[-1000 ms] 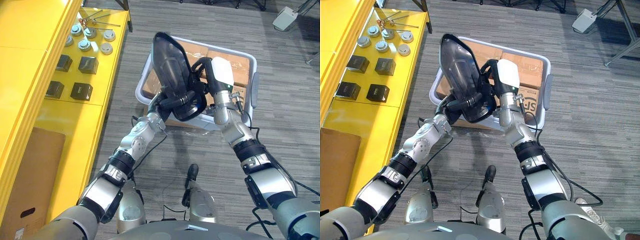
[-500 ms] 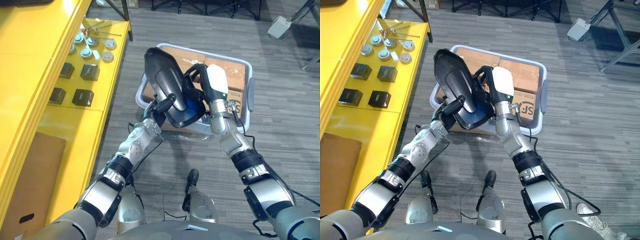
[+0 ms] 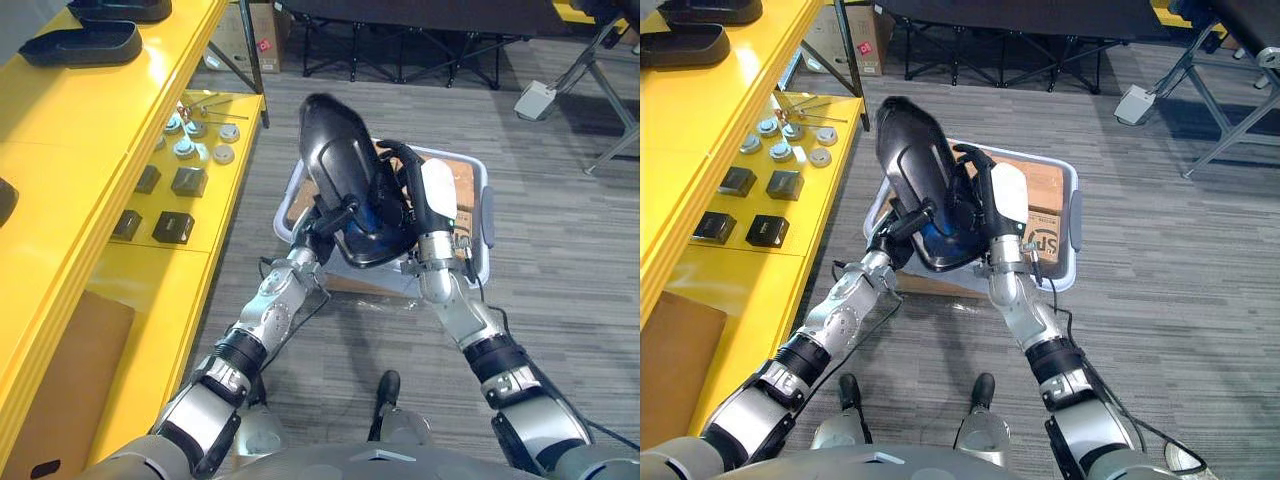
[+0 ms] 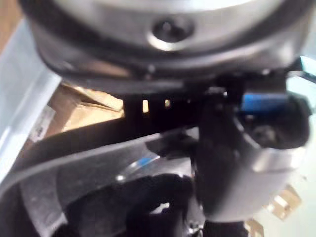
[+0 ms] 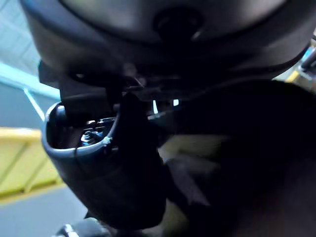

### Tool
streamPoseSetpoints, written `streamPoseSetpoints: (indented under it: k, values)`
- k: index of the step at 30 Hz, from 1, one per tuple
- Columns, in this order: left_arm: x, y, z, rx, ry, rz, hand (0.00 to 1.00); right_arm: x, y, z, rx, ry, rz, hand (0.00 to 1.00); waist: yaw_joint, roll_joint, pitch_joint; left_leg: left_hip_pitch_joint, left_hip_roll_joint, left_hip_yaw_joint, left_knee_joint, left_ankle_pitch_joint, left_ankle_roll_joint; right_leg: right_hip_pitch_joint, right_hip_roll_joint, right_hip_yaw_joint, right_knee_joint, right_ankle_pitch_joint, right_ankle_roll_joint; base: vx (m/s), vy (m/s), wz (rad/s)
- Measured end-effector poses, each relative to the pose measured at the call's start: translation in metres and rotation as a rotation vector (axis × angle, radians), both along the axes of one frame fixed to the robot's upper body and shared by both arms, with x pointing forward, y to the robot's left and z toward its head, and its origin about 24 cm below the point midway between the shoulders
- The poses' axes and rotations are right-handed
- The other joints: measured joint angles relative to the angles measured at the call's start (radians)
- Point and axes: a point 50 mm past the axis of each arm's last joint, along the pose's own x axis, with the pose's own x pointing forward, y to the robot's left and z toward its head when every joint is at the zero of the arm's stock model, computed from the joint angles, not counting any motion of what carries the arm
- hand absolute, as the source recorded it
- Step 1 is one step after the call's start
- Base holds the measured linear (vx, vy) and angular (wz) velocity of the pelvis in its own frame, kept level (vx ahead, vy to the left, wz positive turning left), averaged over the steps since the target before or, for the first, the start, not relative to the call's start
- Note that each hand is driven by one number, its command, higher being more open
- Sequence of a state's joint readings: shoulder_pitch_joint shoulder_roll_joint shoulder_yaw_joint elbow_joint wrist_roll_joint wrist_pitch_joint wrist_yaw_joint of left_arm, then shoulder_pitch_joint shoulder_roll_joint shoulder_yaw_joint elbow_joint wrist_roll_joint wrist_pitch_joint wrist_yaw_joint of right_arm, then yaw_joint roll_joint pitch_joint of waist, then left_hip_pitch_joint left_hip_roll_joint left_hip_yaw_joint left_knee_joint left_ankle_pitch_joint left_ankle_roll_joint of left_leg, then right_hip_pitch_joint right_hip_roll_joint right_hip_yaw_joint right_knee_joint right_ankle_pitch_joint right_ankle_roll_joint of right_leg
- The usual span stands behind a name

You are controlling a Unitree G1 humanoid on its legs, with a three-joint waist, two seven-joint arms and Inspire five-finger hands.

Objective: Walk over and take three plastic housings, then place them on the shelf

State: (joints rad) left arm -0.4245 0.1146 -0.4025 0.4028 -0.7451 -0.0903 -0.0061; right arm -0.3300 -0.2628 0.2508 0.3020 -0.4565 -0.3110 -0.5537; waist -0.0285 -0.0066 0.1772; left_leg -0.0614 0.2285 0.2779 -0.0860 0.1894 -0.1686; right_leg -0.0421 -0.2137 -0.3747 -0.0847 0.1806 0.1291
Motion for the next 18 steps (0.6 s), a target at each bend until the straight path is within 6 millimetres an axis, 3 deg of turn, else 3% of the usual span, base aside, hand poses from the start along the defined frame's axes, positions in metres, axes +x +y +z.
streamPoseSetpoints:
  k: [5,8,11,16,18]
  values:
    - [-0.005,0.022,0.021,0.064,-0.159,0.105,0.00,-0.025,-0.007,0.016,0.240,-0.120,0.056,1.00,-0.003,0.003,-0.043,0.015,0.000,0.016,0.001,0.000,0.001,0.003,0.000,0.006,0.005,0.001,-0.002,0.04,-0.002,-0.08]
    - [-0.004,0.041,0.022,0.180,-0.202,0.230,0.00,-0.035,-0.016,0.028,0.317,-0.196,0.054,1.00,-0.004,0.013,-0.062,0.032,0.000,0.024,0.001,-0.004,0.000,0.012,-0.001,0.007,0.004,-0.003,-0.002,0.02,-0.006,-0.06]
    - [-0.010,0.061,0.011,0.319,-0.200,0.361,0.00,-0.047,-0.025,0.033,0.381,-0.237,0.038,1.00,-0.008,0.026,-0.090,0.035,0.000,0.028,0.000,-0.019,-0.008,0.009,-0.001,0.006,0.000,-0.020,-0.005,0.00,-0.003,-0.02]
    - [-0.026,0.086,-0.003,0.543,-0.210,0.533,0.00,-0.068,-0.046,0.019,0.570,-0.158,0.026,1.00,-0.016,0.030,-0.106,0.036,0.000,0.033,0.000,-0.023,-0.012,0.010,-0.001,0.003,0.000,-0.024,-0.006,0.00,0.000,0.00]
    - [-0.029,0.095,-0.006,0.601,-0.208,0.600,0.00,-0.076,-0.051,0.002,0.657,-0.068,0.009,1.00,-0.021,0.030,-0.120,0.036,0.000,0.036,0.001,-0.026,-0.013,0.009,-0.001,0.004,0.000,-0.026,-0.007,0.02,-0.002,-0.01]
